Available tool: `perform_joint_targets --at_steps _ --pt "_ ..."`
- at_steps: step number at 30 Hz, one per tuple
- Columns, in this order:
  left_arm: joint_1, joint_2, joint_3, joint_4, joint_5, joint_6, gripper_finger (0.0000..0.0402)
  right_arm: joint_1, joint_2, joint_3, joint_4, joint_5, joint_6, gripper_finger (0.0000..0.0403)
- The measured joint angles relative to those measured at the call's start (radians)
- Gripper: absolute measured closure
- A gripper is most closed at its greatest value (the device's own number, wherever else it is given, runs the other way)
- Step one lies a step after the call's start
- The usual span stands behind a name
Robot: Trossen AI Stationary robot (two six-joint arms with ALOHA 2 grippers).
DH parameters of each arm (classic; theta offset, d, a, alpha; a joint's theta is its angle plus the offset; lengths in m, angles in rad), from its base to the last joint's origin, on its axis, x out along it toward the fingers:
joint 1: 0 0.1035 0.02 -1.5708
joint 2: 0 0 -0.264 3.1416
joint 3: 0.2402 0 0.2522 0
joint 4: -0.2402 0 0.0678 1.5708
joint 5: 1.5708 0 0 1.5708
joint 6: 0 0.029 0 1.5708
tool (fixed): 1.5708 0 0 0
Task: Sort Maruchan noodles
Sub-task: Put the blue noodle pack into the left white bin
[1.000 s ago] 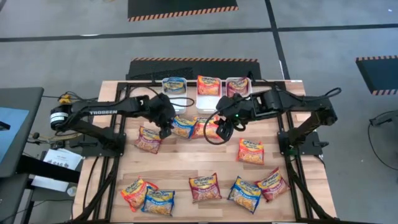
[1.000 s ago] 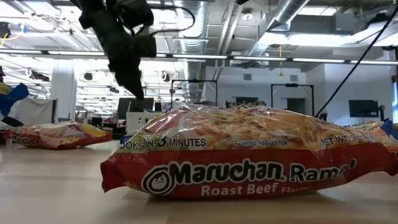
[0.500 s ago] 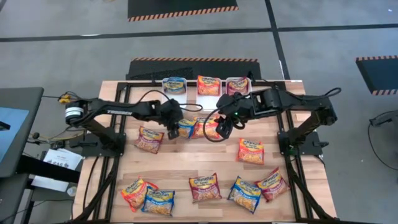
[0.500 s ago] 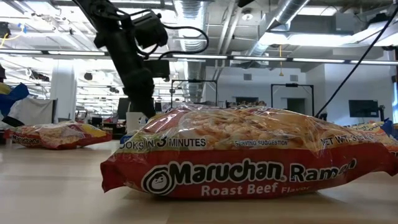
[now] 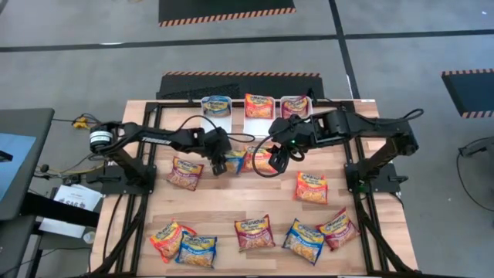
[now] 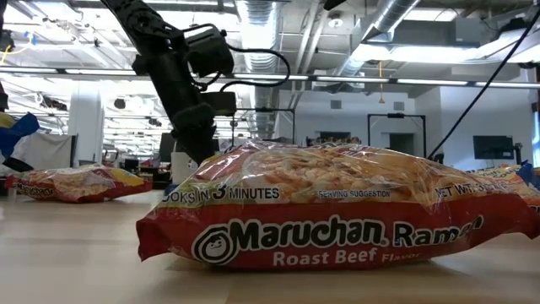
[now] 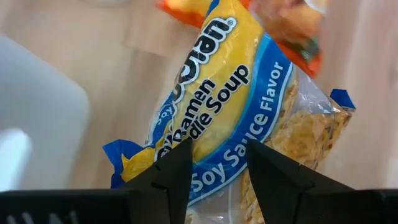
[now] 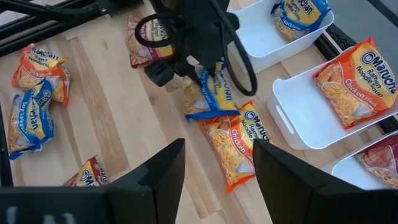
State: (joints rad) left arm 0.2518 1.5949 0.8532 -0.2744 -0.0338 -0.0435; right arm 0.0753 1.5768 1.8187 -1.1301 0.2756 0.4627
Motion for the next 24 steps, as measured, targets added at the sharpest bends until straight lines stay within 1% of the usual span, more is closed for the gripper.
perform_joint_targets --at_steps 4,9,16,20,24 --pt "-0.024 0.004 0.000 -0.020 0.049 -0.059 0.0260 -0.006 0.000 0.000 0.000 0.000 0.000 0.0188" --pt "-0.087 0.006 0.000 -0.071 0.090 -0.123 0.0260 -0.006 0.000 0.000 0.000 0.010 0.000 0.0188" --pt "-0.170 0.008 0.007 -0.078 0.163 -0.194 0.0260 -0.006 0.000 0.000 0.000 0.013 0.000 0.0188" --pt "-0.180 0.008 0.049 -0.119 0.167 -0.188 0.0260 -0.006 0.000 0.000 0.000 0.015 0.000 0.0188" --pt "-0.168 0.011 0.112 -0.174 0.132 -0.143 0.0260 -0.006 0.000 0.000 0.001 0.015 0.000 0.0188"
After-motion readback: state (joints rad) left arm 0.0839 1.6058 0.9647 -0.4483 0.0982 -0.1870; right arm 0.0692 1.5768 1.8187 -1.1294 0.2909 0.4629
